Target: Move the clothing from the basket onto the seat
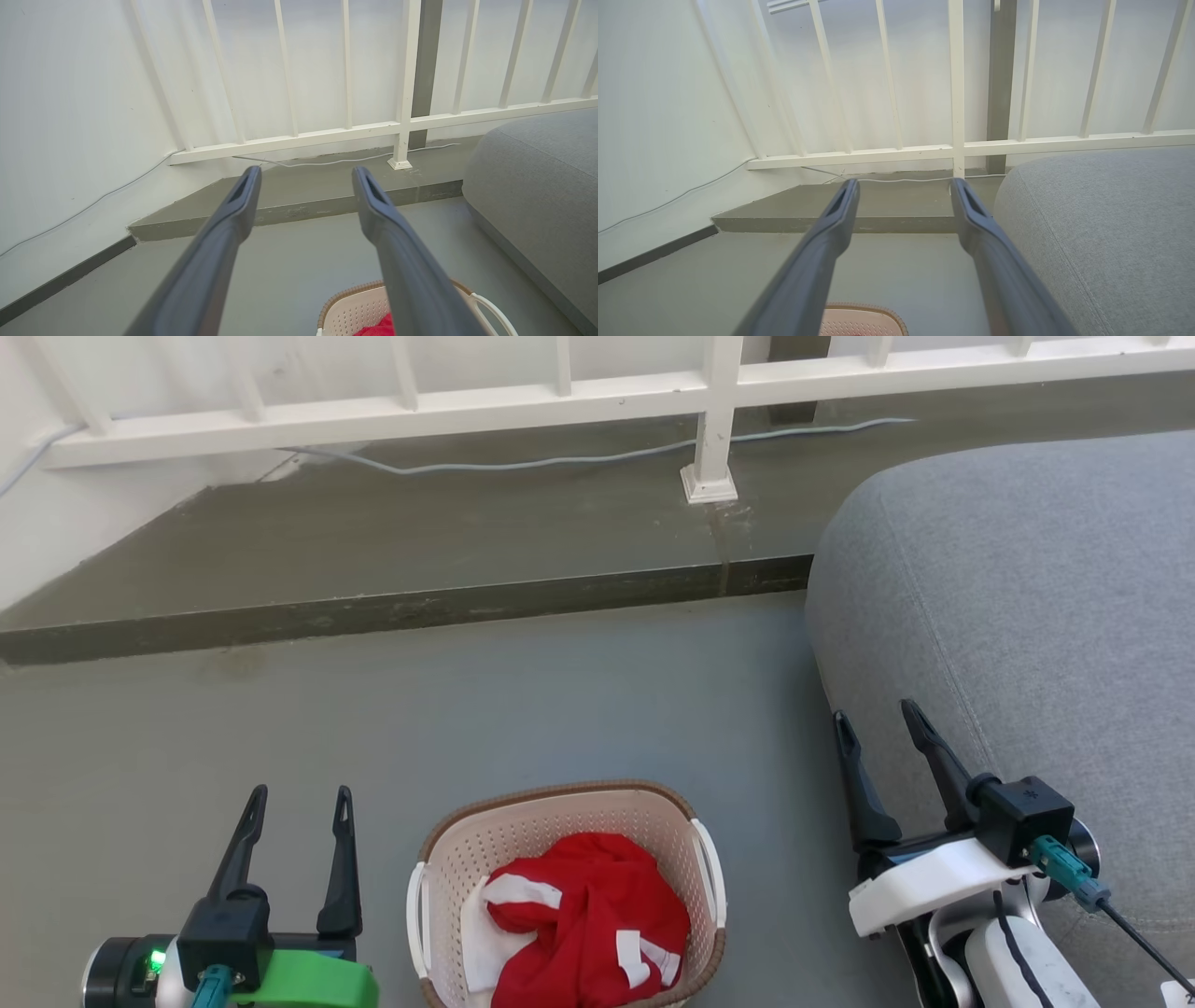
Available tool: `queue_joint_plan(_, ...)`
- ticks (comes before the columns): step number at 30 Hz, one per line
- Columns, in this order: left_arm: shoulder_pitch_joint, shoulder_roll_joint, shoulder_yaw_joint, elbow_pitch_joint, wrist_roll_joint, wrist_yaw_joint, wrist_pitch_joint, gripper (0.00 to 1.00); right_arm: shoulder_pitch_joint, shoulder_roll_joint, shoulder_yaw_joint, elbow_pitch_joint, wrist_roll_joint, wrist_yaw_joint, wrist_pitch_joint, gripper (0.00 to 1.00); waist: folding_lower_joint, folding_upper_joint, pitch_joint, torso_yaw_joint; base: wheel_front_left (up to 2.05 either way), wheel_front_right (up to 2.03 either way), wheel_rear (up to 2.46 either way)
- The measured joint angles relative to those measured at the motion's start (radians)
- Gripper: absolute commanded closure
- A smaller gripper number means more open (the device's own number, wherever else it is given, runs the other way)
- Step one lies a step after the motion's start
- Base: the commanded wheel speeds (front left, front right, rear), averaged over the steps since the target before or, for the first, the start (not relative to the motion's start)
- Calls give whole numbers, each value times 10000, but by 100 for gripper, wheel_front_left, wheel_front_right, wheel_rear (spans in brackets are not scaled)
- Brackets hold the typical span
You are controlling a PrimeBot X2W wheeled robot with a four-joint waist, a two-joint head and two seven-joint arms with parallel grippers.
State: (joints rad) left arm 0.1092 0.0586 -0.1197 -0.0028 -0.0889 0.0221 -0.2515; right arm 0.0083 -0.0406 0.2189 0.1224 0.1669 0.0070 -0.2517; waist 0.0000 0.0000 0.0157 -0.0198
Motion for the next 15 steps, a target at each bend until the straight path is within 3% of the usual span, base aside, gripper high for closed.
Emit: queue_joint_plan(15, -325, 117, 19, -144, 59, -69, -2, 0, -686, -2, -288, -570, 23, -104, -2, 0, 0, 0, 1155, -110, 0, 0, 0)
